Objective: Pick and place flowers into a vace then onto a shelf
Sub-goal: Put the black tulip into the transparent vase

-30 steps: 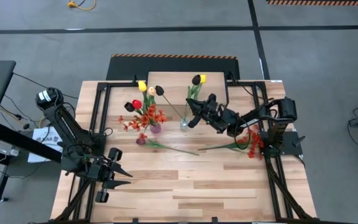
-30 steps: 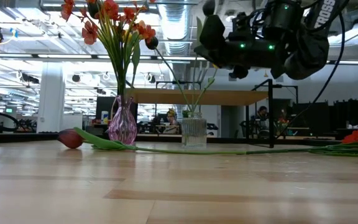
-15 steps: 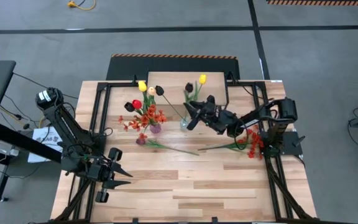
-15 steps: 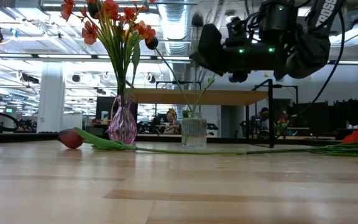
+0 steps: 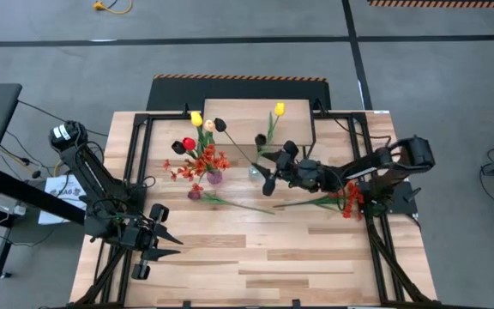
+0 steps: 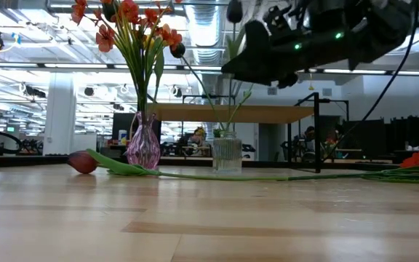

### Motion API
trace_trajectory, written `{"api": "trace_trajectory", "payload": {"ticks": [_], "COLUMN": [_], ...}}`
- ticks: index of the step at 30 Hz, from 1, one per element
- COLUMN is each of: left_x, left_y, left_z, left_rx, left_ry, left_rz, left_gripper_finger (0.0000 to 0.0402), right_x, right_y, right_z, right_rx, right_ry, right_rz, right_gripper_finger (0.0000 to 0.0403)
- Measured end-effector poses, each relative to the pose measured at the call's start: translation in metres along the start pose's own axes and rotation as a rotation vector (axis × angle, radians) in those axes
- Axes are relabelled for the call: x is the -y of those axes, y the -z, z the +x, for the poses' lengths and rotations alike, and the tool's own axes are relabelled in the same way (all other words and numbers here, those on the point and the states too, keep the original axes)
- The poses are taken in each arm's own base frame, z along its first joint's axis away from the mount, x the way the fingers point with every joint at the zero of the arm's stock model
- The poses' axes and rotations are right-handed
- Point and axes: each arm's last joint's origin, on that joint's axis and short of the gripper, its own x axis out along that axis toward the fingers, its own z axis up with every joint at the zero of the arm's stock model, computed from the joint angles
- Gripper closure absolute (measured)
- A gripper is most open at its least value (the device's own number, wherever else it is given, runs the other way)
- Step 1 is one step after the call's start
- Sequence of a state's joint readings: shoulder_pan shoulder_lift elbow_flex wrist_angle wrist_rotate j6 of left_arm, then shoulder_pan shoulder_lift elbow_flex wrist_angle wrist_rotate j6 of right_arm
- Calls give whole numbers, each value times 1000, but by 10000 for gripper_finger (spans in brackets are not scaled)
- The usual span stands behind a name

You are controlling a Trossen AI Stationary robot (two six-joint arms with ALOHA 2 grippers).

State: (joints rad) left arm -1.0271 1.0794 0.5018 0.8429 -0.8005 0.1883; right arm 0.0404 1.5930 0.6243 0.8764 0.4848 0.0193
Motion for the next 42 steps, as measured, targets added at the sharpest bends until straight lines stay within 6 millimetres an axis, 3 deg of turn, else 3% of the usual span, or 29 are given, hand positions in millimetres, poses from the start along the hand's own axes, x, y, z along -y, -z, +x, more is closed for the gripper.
{"api": "trace_trajectory", "payload": {"ticks": [6,13,23,31,34,38,42], "left_x": [0,0,0,0,0,0,0], "left_y": [0,0,0,1,1,1,1], "left_z": [0,0,0,0,0,0,0], "left_rx": [0,0,0,-5,-5,-5,-5], "left_ry": [0,0,0,1,1,1,1], "left_rz": [0,0,-1,-5,-5,-5,-5], "left_gripper_finger": [323,323,323,323,323,323,323], "right_x": [-11,-10,1,-1,-8,-25,-46], "right_y": [-8,-13,-24,-9,-4,-2,-2], "right_z": [-20,-39,-43,-50,-55,-60,-60], "right_rx": [-83,-175,-158,-285,-340,-342,-245], "right_ry": [2,67,120,126,66,-86,-174], "right_rz": [-59,-133,-51,-7,8,22,30], "right_gripper_finger": [214,230,253,286,315,387,397]}}
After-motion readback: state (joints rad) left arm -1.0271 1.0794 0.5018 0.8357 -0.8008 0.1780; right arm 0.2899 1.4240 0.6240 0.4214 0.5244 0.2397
